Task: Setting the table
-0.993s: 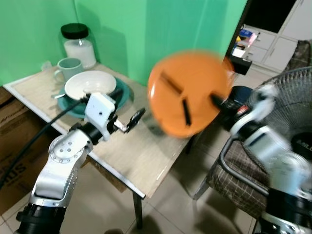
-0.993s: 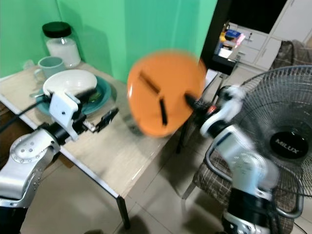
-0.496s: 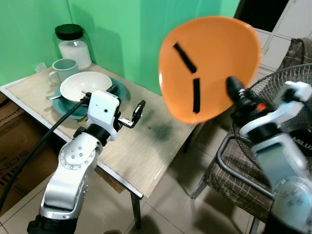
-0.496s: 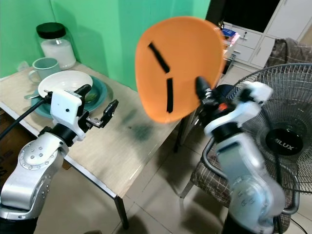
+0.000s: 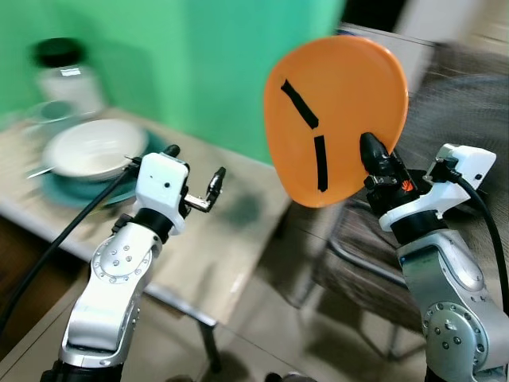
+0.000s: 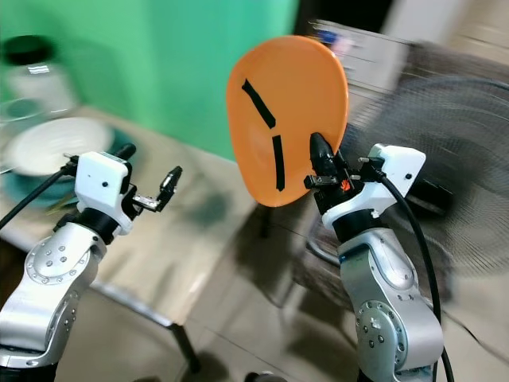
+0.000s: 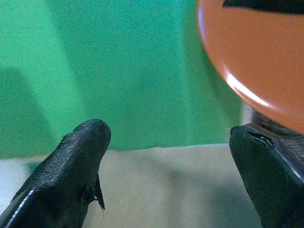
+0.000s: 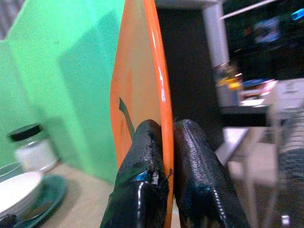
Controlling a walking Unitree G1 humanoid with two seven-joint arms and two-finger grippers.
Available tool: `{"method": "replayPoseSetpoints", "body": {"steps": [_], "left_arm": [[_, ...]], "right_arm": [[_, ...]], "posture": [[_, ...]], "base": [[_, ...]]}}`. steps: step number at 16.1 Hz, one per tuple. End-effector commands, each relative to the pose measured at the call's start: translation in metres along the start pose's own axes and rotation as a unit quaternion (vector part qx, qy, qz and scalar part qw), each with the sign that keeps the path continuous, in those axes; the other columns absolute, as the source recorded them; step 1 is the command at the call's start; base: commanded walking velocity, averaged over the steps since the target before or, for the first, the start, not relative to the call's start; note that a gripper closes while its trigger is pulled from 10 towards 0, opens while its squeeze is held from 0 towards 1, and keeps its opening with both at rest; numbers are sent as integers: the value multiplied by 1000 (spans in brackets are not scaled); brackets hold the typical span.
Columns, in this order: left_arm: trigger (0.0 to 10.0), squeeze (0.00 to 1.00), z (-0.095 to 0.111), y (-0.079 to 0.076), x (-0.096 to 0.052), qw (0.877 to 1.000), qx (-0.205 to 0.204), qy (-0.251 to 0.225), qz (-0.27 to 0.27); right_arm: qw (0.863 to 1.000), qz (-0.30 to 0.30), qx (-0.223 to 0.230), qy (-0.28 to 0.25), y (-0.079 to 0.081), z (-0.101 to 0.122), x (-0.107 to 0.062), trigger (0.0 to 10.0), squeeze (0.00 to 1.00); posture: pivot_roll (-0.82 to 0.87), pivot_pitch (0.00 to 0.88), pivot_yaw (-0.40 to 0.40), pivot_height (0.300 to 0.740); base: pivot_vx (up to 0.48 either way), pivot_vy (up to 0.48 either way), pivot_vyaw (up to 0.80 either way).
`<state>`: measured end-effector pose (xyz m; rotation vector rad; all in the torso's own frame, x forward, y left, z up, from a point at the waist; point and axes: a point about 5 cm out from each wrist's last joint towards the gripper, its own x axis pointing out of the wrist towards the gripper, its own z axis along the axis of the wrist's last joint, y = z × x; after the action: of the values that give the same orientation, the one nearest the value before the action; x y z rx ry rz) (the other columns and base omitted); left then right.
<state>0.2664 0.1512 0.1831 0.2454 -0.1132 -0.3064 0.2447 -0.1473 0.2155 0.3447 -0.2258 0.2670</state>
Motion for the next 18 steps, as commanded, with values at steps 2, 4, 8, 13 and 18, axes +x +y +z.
{"method": "replayPoseSetpoints", "body": {"steps": [2,4,8,13,18], "left_arm": [[10000,0,2,1,2,1000,8,-5,4],[10000,0,3,1,2,1000,10,-6,5],[10000,0,2,3,3,1000,12,-5,8],[10000,0,-3,13,5,997,-44,20,52],[10000,0,-4,16,7,997,-26,19,69]], "right_arm": [[999,22,2,-29,7,6,0,10000,0],[999,27,7,-35,8,7,1,10000,0],[999,40,8,-28,10,4,2,10000,0],[999,9,-41,22,4,-8,6,10000,0],[998,-16,-66,2,0,-5,10,10000,0]], "posture": [[96,0,-78,740],[96,0,-80,740],[98,0,-85,740],[95,0,-85,740],[99,0,-92,740]], "base": [[0,0,-800],[0,0,-800],[0,0,-800],[0,0,-800],[0,0,-800]]}}
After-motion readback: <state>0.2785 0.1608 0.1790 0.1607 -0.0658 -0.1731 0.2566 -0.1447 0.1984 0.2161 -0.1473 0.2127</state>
